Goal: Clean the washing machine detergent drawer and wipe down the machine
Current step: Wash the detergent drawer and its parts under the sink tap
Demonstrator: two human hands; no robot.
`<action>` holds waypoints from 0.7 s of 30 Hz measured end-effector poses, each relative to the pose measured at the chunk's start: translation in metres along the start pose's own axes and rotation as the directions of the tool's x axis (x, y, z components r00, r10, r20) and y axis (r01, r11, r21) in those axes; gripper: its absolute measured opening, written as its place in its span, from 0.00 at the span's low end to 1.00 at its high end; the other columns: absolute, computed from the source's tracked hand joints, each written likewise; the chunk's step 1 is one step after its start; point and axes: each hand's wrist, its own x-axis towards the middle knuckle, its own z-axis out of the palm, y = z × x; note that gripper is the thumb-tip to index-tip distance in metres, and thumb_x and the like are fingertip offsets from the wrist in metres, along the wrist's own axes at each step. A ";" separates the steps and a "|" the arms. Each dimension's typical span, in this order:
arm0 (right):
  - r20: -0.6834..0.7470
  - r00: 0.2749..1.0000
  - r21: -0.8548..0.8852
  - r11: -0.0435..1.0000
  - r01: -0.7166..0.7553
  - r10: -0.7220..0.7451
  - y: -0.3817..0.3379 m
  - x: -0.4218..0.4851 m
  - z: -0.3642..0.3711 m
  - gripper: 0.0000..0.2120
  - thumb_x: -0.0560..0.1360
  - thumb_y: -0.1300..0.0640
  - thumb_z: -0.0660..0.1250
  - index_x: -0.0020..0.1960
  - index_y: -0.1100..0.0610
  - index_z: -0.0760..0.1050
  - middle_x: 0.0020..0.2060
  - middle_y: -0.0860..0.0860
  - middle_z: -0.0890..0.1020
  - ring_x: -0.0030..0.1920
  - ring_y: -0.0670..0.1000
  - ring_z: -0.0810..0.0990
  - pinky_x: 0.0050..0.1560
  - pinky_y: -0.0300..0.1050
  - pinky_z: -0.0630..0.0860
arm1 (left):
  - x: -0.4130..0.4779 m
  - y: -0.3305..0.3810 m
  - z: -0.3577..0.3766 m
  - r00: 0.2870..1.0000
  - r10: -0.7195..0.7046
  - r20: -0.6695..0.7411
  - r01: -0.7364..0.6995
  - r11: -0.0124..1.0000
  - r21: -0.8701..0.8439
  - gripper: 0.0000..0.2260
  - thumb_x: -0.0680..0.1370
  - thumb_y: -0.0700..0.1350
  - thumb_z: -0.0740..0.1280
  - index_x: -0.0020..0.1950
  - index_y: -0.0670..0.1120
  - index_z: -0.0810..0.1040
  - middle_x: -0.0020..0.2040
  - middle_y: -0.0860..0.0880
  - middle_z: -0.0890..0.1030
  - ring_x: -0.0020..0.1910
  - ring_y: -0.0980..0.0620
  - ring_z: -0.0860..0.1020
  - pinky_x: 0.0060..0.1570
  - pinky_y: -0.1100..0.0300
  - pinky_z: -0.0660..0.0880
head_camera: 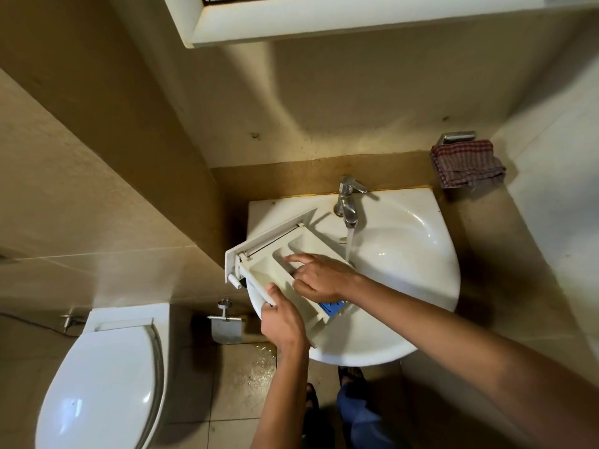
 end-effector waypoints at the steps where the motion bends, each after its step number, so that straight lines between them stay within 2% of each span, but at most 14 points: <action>1: -0.003 1.000 0.016 1.000 -0.008 0.008 -0.001 0.000 -0.001 0.28 0.78 0.46 0.45 0.42 0.60 0.79 0.50 0.53 0.82 0.70 0.48 0.65 0.63 0.56 0.70 | 0.000 0.000 -0.001 1.000 -0.010 -0.004 0.010 1.000 -0.025 0.31 0.82 0.61 0.51 0.58 0.33 0.76 0.55 0.34 0.79 0.53 0.36 0.76 0.47 0.53 0.69; 3: -0.021 1.000 0.041 0.999 -0.003 0.004 -0.001 -0.002 -0.003 0.29 0.78 0.43 0.44 0.42 0.59 0.79 0.46 0.52 0.81 0.64 0.48 0.70 0.55 0.56 0.74 | 0.000 0.001 -0.002 1.000 -0.009 -0.015 0.009 0.998 -0.057 0.32 0.81 0.61 0.51 0.57 0.33 0.76 0.53 0.35 0.79 0.49 0.38 0.75 0.48 0.51 0.71; 5: -0.054 0.998 -0.020 0.999 0.044 -0.045 0.001 -0.002 -0.010 0.30 0.78 0.43 0.44 0.41 0.58 0.79 0.43 0.52 0.82 0.62 0.49 0.71 0.56 0.55 0.72 | -0.003 0.007 -0.004 1.000 0.006 -0.018 -0.007 0.998 -0.068 0.30 0.82 0.60 0.52 0.57 0.33 0.75 0.53 0.35 0.78 0.46 0.41 0.72 0.46 0.54 0.67; 6: -0.075 0.995 -0.069 0.995 0.066 -0.072 0.002 -0.001 -0.013 0.30 0.78 0.43 0.44 0.42 0.59 0.79 0.45 0.53 0.82 0.63 0.51 0.71 0.59 0.56 0.71 | -0.005 0.009 -0.005 1.000 0.016 -0.020 -0.017 0.998 -0.065 0.29 0.82 0.60 0.52 0.58 0.34 0.75 0.54 0.35 0.78 0.46 0.42 0.72 0.46 0.55 0.66; 7: -0.107 0.990 -0.117 0.990 0.083 -0.095 0.002 0.000 -0.015 0.30 0.78 0.43 0.44 0.45 0.59 0.80 0.50 0.55 0.82 0.66 0.53 0.69 0.63 0.56 0.68 | -0.008 0.011 -0.006 0.999 0.022 -0.023 -0.024 0.998 -0.061 0.29 0.82 0.60 0.52 0.60 0.34 0.75 0.56 0.35 0.78 0.47 0.41 0.72 0.46 0.55 0.65; 9: -0.163 0.979 -0.193 0.977 0.088 -0.120 0.001 0.002 -0.017 0.27 0.78 0.44 0.46 0.54 0.60 0.78 0.65 0.56 0.75 0.73 0.54 0.61 0.73 0.55 0.57 | -0.012 0.012 -0.008 0.999 0.037 -0.036 -0.039 0.997 -0.071 0.28 0.82 0.59 0.52 0.62 0.35 0.73 0.56 0.37 0.78 0.47 0.43 0.71 0.46 0.56 0.64; 11: -0.131 0.986 -0.174 0.981 0.083 -0.107 -0.005 0.005 -0.019 0.30 0.78 0.43 0.43 0.63 0.60 0.75 0.71 0.53 0.69 0.77 0.50 0.49 0.75 0.51 0.47 | -0.014 0.012 -0.010 0.997 0.050 -0.056 -0.056 0.992 -0.111 0.26 0.82 0.58 0.53 0.62 0.36 0.73 0.53 0.40 0.77 0.47 0.46 0.70 0.47 0.57 0.64; 12: -0.094 0.991 -0.138 0.987 0.083 -0.096 -0.008 0.006 -0.021 0.33 0.78 0.42 0.41 0.65 0.59 0.74 0.70 0.51 0.70 0.77 0.48 0.44 0.75 0.49 0.47 | -0.013 0.012 -0.010 0.997 0.050 -0.062 -0.059 0.988 -0.142 0.26 0.82 0.58 0.54 0.62 0.36 0.74 0.53 0.40 0.78 0.47 0.45 0.72 0.47 0.56 0.65; 14: -0.058 0.993 -0.080 0.992 0.099 -0.103 -0.011 0.005 -0.027 0.33 0.78 0.42 0.39 0.60 0.59 0.77 0.65 0.49 0.76 0.77 0.46 0.41 0.75 0.49 0.53 | -0.010 0.013 -0.010 0.997 0.021 -0.076 -0.036 0.980 -0.195 0.27 0.81 0.60 0.54 0.62 0.37 0.75 0.56 0.39 0.79 0.52 0.41 0.75 0.49 0.55 0.68; 16: -0.076 0.987 -0.061 0.989 0.135 -0.139 -0.009 0.002 -0.033 0.28 0.80 0.44 0.44 0.50 0.60 0.78 0.54 0.51 0.80 0.77 0.47 0.46 0.71 0.51 0.62 | -0.007 0.016 -0.010 0.997 -0.012 -0.081 -0.005 0.977 -0.215 0.29 0.81 0.61 0.53 0.61 0.37 0.75 0.56 0.37 0.79 0.54 0.38 0.76 0.49 0.53 0.70; 18: -0.122 0.980 -0.071 0.987 0.146 -0.154 -0.003 -0.002 -0.038 0.24 0.80 0.46 0.47 0.46 0.58 0.77 0.48 0.52 0.80 0.77 0.49 0.50 0.67 0.54 0.67 | -0.008 0.022 -0.007 0.998 -0.009 -0.060 -0.004 0.976 -0.220 0.29 0.81 0.61 0.52 0.59 0.37 0.76 0.53 0.39 0.79 0.50 0.40 0.77 0.47 0.54 0.70; 19: -0.158 0.975 -0.098 0.985 0.144 -0.158 0.002 -0.003 -0.039 0.24 0.80 0.46 0.48 0.46 0.58 0.77 0.48 0.52 0.80 0.77 0.50 0.52 0.68 0.53 0.66 | -0.009 0.025 -0.005 0.999 0.006 -0.053 -0.018 0.974 -0.228 0.27 0.81 0.61 0.53 0.58 0.38 0.76 0.50 0.41 0.79 0.48 0.42 0.76 0.46 0.55 0.69; 21: -0.241 0.956 -0.197 0.973 0.122 -0.169 0.009 -0.002 -0.041 0.24 0.79 0.46 0.48 0.51 0.58 0.78 0.55 0.52 0.80 0.77 0.51 0.54 0.72 0.51 0.59 | -0.010 0.030 -0.001 0.997 0.057 -0.058 -0.070 0.964 -0.256 0.24 0.81 0.60 0.54 0.58 0.40 0.76 0.48 0.44 0.78 0.45 0.45 0.75 0.45 0.56 0.69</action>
